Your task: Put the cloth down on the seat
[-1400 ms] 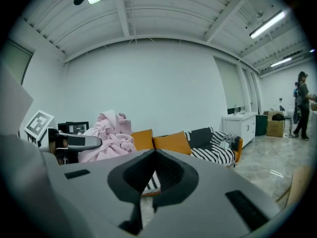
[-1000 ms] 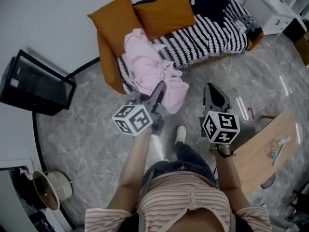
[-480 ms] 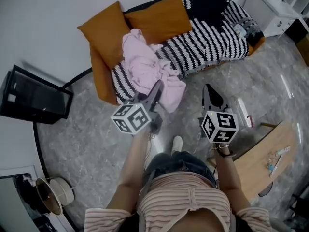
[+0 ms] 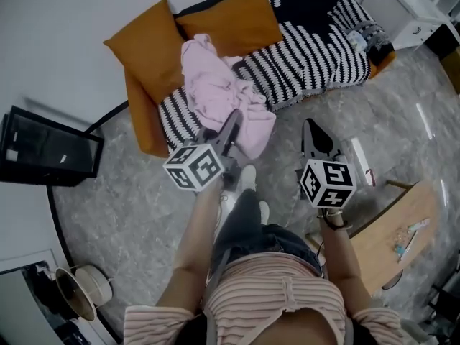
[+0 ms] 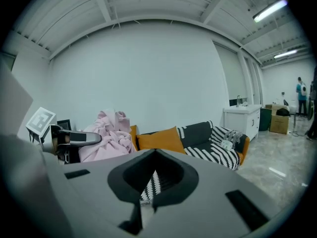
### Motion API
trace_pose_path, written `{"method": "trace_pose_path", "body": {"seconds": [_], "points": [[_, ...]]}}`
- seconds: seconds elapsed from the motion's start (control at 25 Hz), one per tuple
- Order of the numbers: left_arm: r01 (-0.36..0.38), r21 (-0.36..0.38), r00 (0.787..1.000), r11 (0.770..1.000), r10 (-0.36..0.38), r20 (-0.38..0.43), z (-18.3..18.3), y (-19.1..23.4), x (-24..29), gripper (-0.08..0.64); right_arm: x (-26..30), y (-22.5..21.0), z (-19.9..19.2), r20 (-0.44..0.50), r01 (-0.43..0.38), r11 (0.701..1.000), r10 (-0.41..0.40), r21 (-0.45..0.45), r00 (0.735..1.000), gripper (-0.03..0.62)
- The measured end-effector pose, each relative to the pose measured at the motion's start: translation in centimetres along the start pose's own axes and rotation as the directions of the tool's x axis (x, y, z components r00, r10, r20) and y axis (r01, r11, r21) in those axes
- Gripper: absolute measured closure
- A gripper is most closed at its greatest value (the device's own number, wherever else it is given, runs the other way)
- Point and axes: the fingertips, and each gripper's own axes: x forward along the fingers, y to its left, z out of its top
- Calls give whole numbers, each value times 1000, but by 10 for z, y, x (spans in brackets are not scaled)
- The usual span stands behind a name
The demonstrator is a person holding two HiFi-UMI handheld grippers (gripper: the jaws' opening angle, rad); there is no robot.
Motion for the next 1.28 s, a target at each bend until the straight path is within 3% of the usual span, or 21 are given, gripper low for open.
{"method": "trace_pose_path", "body": {"seconds": [0.72, 1.04, 1.28], "points": [[14, -54, 996, 998, -19, -84, 48, 113, 138, 454, 169, -21, 29, -84, 63, 998, -65, -28, 994, 584], [13, -53, 988, 999, -21, -154, 38, 144, 176, 454, 202, -26, 34, -114, 91, 994, -98, -59, 989, 584], [-10, -20, 969, 1000, 4, -247, 12, 180, 216, 454, 238, -32, 11, -181, 91, 995, -98, -46, 979, 584]]}}
